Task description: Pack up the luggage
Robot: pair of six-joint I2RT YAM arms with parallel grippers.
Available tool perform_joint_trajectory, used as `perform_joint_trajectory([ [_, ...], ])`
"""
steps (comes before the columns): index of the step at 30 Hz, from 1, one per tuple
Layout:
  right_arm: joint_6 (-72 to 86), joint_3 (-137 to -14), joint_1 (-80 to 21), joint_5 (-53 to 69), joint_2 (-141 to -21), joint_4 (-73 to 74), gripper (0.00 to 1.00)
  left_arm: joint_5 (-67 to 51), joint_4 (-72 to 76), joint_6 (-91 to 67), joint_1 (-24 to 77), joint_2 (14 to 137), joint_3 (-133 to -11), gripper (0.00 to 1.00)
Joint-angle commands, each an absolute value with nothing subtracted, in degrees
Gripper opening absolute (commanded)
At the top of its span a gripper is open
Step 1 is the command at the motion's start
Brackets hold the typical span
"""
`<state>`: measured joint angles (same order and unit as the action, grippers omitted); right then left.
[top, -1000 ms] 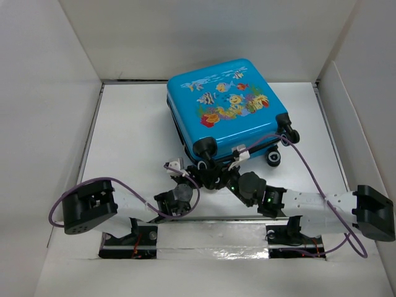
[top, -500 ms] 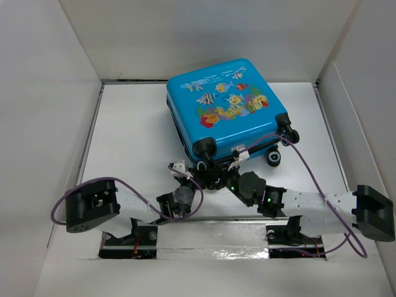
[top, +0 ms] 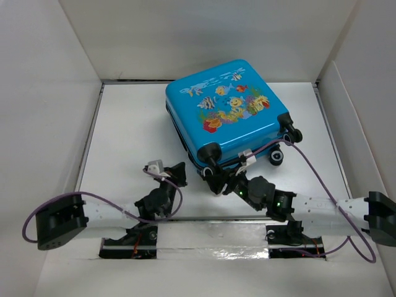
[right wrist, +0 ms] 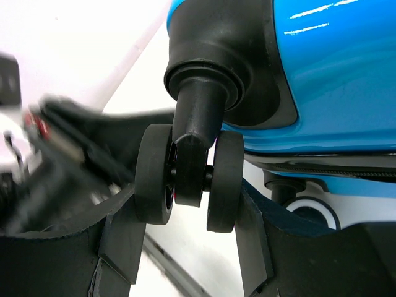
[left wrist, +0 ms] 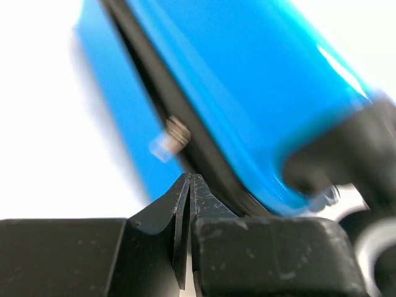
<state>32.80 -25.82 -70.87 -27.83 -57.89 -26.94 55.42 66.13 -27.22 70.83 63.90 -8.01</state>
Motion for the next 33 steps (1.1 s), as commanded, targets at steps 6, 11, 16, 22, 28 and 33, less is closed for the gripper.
perform_joint_trajectory([
  [6,32.3,-24.8,-71.9,-23.6,-50.6,-29.9,0.00,51.9,57.7,-30.8,61.1,45.8,-2.8,0.00],
  [11,31.6,-25.1,-71.9,-24.5,-51.5,-30.7,0.00,30.4,61.2,-25.1,61.3,48.2,-3.4,0.00],
  [16,30.1,-28.3,-71.9,-24.6,-52.6,-28.7,0.00,21.5,63.5,-21.9,64.2,56.2,-7.0,0.42],
  [22,29.4,-29.6,-71.9,-25.8,-53.8,-29.3,0.00,17.8,65.7,-20.8,64.2,63.2,-9.3,0.50],
  [28,29.8,-29.8,-71.9,-25.3,-55.1,-30.1,0.00,15.6,68.1,-21.4,64.2,70.0,-12.1,0.48],
  [33,29.9,-29.5,-71.9,-25.0,-55.2,-30.8,0.00,21.2,67.9,-22.5,64.2,71.9,-13.1,0.28],
])
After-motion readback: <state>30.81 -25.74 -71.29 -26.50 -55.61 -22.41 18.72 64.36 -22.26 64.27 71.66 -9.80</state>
